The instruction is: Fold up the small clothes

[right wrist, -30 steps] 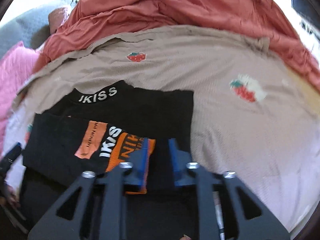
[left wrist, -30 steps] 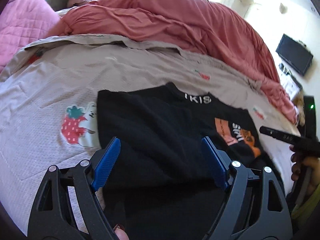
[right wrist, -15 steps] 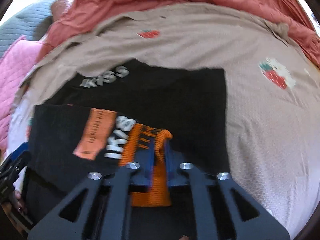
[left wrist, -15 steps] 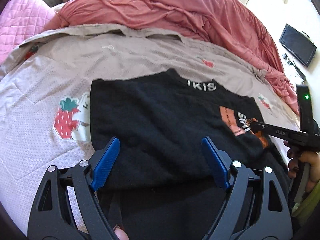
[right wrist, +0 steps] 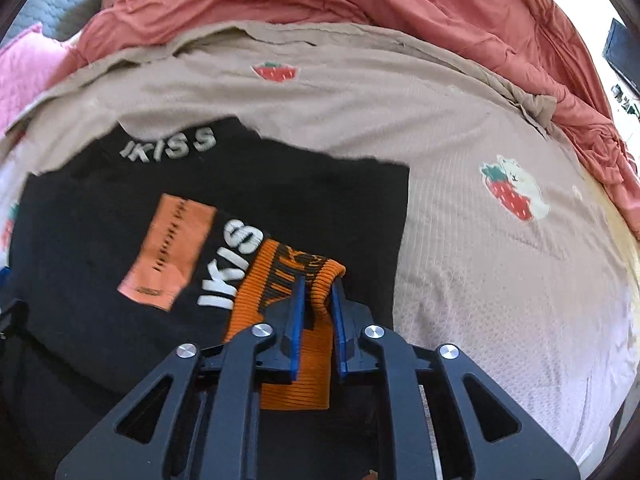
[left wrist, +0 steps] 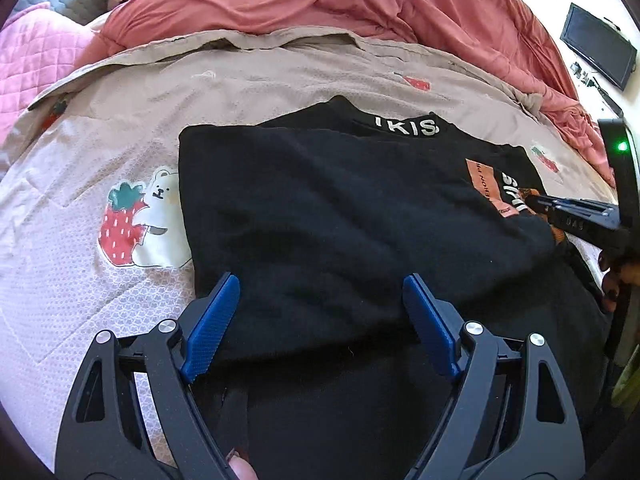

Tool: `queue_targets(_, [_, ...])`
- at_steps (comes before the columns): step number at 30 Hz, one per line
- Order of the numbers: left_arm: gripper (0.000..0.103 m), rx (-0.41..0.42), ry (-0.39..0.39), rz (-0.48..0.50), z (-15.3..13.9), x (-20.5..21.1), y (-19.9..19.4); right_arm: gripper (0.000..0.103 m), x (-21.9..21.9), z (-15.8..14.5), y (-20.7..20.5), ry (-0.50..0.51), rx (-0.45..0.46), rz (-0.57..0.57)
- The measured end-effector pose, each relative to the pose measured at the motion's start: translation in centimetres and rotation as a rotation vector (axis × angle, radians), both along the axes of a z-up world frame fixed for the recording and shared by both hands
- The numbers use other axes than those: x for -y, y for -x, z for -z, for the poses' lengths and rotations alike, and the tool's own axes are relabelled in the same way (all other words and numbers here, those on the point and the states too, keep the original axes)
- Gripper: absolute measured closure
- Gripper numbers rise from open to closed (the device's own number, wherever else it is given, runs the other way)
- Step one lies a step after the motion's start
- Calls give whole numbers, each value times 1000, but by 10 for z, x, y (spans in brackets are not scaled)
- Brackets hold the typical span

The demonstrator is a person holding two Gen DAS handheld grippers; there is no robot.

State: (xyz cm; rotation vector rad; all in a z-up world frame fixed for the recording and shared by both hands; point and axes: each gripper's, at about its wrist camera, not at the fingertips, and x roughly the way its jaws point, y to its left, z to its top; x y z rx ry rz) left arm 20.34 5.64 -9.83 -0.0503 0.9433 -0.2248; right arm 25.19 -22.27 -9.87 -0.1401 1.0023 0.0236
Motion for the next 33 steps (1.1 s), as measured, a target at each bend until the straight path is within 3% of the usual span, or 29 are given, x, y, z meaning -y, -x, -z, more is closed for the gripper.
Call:
queue_targets(2, [27,2,4,-9,-4,-3,0,83,-2,-3,3,45,2,18])
queue_targets(3, [27,13,1,-22,-7,-5,0,74,-1,-5,4,57,2,31])
queue_targets(6, [27,131,-53,-60,-29,-9,8,70,4,-20,13,-3,29,58])
queue_targets(8, [27,170,-17,-62,-39,-12,10,67,1,-29,22,-22,56,44])
queue_targets(11, [27,148,67,-26,-38,-11,10,67,-11,-37,34,-63,77,-22])
queue_targets(17, [27,16,56,47,-15,6,4,67,-40,-31,43,-116,33,-114])
queue_targets(19, [27,-11,15,55,-8,10,3,67,-47,-25,43,-106,12,-127])
queue_targets(22, [27,-13,-24,67,-5,14,4,62,-47,-4,36,-20,-63,-98])
queue_targets(27, [27,-12,-29,64,-5,13,4,61,-38,-3,35,-79,-64,-55])
queue_targets(33, [27,-31,35,24,-16,1,2,57,-21,-15,49,-153,-45,-30])
